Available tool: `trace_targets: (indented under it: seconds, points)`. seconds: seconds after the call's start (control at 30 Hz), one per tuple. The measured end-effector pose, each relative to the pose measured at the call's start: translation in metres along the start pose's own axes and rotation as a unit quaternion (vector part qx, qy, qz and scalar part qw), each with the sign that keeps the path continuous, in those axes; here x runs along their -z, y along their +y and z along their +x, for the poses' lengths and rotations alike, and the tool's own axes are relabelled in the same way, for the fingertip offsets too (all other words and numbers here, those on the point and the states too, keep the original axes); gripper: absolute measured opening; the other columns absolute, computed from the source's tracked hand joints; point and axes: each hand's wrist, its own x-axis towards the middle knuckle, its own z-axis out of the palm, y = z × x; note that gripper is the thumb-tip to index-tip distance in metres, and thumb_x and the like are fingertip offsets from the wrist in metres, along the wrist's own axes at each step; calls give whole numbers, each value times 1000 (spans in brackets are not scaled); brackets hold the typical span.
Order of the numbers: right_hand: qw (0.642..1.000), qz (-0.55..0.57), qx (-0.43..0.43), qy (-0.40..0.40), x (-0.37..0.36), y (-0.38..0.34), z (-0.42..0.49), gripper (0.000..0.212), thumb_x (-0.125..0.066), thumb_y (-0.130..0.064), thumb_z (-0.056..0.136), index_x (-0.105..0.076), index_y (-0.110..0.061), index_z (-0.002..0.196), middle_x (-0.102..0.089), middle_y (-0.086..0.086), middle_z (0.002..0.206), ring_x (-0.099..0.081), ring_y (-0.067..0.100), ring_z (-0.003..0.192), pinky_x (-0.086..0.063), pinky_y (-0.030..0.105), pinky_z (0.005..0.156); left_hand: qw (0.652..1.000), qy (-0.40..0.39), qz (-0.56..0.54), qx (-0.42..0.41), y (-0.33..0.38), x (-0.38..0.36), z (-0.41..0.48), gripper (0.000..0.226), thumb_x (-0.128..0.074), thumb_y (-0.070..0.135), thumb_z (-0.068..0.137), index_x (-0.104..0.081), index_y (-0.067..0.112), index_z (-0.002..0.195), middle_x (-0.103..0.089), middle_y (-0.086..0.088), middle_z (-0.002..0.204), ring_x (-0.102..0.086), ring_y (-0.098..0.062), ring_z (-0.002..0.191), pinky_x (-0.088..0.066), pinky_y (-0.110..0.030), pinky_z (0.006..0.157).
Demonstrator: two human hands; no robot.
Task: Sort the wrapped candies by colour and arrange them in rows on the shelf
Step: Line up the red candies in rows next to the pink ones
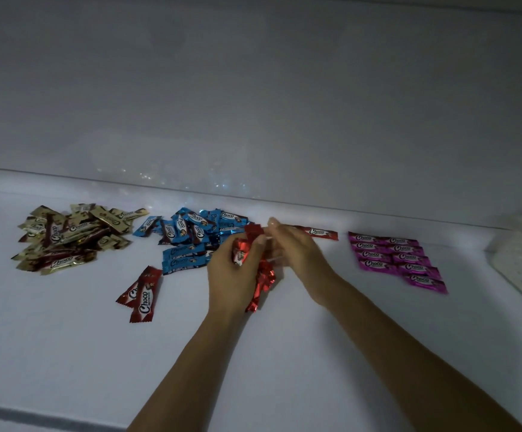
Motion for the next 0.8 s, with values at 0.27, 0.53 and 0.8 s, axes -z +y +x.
trace_targets:
  seconds: [0.27, 0.53, 0.8]
  points:
    - [987, 118, -54, 94, 26, 15, -26, 13, -61, -19, 90, -69, -9, 91, -68, 6, 72, -61, 17, 63, -50, 28, 62, 987, -114, 102, -51, -4, -2, -7, 15, -75, 35, 79, -64, 30, 88, -68, 10, 83, -65, -3, 79, -54, -24, 73]
    - [961, 228, -24, 157, 37, 5, -26, 10, -58, -13, 92, -62, -5, 93, -72, 14, 88, -72, 23, 76, -57, 26, 65, 999, 9, -4, 53, 3, 0, -3, 4, -62, 24, 92, -62, 23, 87, -65, 1, 81, -66, -7, 68, -52, -17, 57]
    - [981, 131, 29, 140, 31, 8, -27, 29, -63, 13, 77, -63, -13, 89, -68, 13, 103, -68, 27, 94, -55, 33, 77, 998, 14, 0, 57, 1, 1, -2, 7, -61, 26, 92, -60, 28, 86, -64, 2, 85, -66, -16, 79, -54, -28, 69]
